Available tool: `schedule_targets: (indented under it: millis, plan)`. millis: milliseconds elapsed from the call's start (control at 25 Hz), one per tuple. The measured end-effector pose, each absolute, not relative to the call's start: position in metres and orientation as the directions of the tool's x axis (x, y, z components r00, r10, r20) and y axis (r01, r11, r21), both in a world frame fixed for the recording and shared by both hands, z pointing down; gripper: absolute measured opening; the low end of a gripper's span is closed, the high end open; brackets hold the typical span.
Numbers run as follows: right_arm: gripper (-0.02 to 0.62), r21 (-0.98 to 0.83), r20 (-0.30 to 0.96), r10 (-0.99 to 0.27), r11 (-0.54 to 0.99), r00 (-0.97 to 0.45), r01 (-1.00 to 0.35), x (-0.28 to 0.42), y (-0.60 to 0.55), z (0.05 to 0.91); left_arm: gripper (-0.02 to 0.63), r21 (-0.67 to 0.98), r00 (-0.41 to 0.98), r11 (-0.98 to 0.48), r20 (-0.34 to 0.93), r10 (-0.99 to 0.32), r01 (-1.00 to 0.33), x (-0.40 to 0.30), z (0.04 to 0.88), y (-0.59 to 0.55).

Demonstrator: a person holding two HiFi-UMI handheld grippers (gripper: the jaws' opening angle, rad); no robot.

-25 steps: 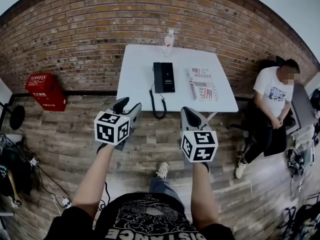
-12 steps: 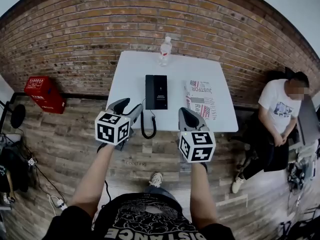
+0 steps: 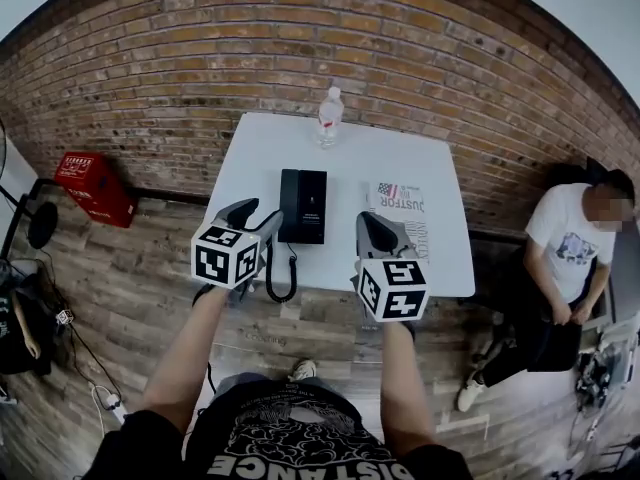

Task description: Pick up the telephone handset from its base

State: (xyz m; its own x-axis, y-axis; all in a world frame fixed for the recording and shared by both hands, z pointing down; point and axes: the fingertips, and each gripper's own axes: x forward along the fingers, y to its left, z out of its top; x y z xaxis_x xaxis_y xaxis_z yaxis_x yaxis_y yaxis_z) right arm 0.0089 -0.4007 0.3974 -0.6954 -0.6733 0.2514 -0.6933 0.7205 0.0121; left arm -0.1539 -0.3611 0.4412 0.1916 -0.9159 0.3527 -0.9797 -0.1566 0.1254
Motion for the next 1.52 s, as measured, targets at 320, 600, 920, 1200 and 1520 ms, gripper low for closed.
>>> schedule_targets:
  millis: [320, 600, 920, 1200, 1520]
  plan:
    - [0.0, 0.011, 0.277, -0.656, 0.732, -0.702, -0.681, 0.005, -0.413, 0.407, 0.196, 0.227, 0.228, -0.15, 0.372, -0.9, -0.962, -0.159, 0.46, -0.374]
    - [0.0, 0.019, 0.299, -0.677, 0.709, -0.672, -0.705, -0.014, -0.424, 0.414, 0.196, 0.407, 0.33, -0.167, 0.37, -0.869, -0.898, -0.182, 0.49, -0.396]
    - [0.0, 0.028, 0.323, -0.724, 0.651, -0.609, -0.759, -0.034, -0.439, 0.42, 0.195, 0.545, 0.481, -0.214, 0.411, -0.774, -0.811, -0.196, 0.537, -0.424]
    - [0.0, 0.031, 0.341, -0.771, 0.581, -0.538, -0.813, -0.043, -0.448, 0.426, 0.196, 0.663, 0.594, -0.235, 0.388, -0.704, -0.711, -0.205, 0.563, -0.443]
    - [0.0, 0.03, 0.362, -0.808, 0.509, -0.465, -0.86, -0.053, -0.447, 0.437, 0.195, 0.822, 0.729, -0.236, 0.279, -0.625, -0.518, -0.202, 0.582, -0.456]
